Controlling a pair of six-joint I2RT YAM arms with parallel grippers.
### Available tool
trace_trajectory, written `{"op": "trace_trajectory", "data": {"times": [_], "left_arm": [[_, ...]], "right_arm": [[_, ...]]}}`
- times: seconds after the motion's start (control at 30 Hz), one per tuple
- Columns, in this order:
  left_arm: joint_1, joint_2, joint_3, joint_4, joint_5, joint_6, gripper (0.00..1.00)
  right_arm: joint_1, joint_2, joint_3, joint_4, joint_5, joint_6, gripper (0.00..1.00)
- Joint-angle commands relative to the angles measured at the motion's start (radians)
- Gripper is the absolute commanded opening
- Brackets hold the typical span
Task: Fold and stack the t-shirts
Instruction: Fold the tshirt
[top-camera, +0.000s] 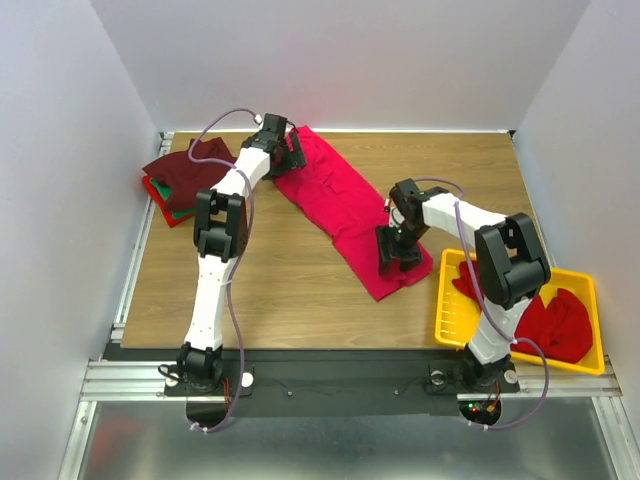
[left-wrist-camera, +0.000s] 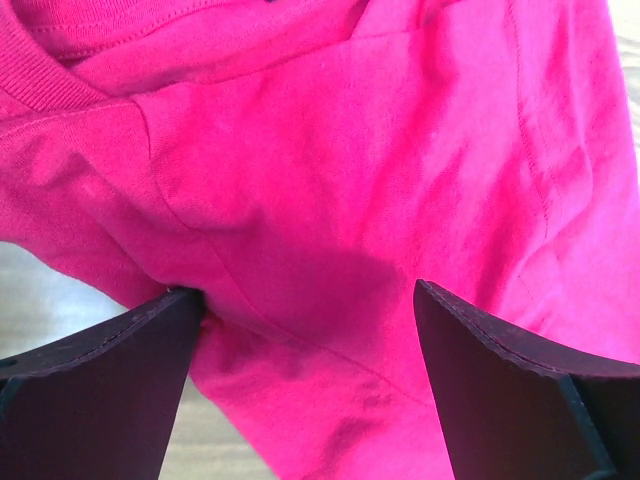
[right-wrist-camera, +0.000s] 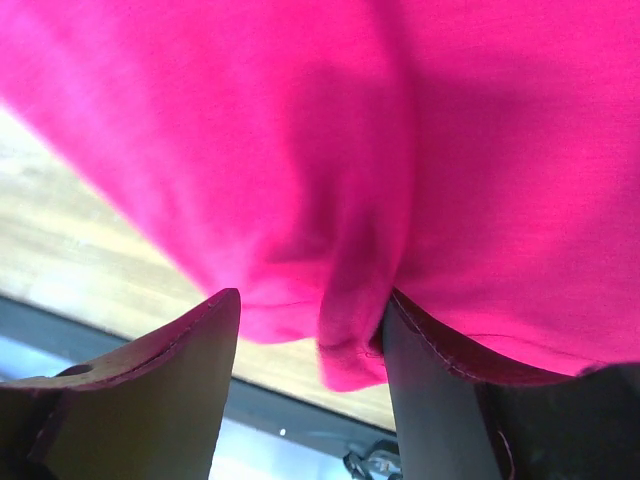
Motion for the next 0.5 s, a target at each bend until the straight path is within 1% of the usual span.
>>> {"op": "trace_trajectory", "data": {"times": [0.0,0.1,0.27,0.37,0.4,0.43,0.47], "left_arm": [[-0.02,0.052,0.068,-0.04,0.029,0.06,0.99],[-0.031,0.049,0.088,-0.026,0.038,0.088,0.99],[-0.042,0.043,0.091,-0.009,0.048,0.09,0.99],[-0.048,0.01,0.085,0.007,0.032,0.088,0.99],[-0.05,-0.014,0.081,0.017,0.029,0.093,0.99],[-0.05,-0.025,0.079,0.029,0.028,0.093,0.99],[-0.05,-0.042,0.081,0.032,0.028,0.093,0.99]], "right_arm": [[0.053,0.0,0.05,-0.097,-0.07,-0.037,0.63],[0.085,-0.006,0.06,-0.134,-0.088,-0.063,0.63],[0.125,-0.013,0.06,-0.157,-0.131,-0.077,0.63],[0.131,-0.049,0.096,-0.157,-0.053,-0.048,0.62],[0.131,-0.053,0.144,-0.166,-0.023,-0.037,0.62],[0.13,-0.059,0.165,-0.171,0.054,-0.008,0.63],[0.13,-0.063,0.203,-0.177,0.086,0.0,0.63]]}}
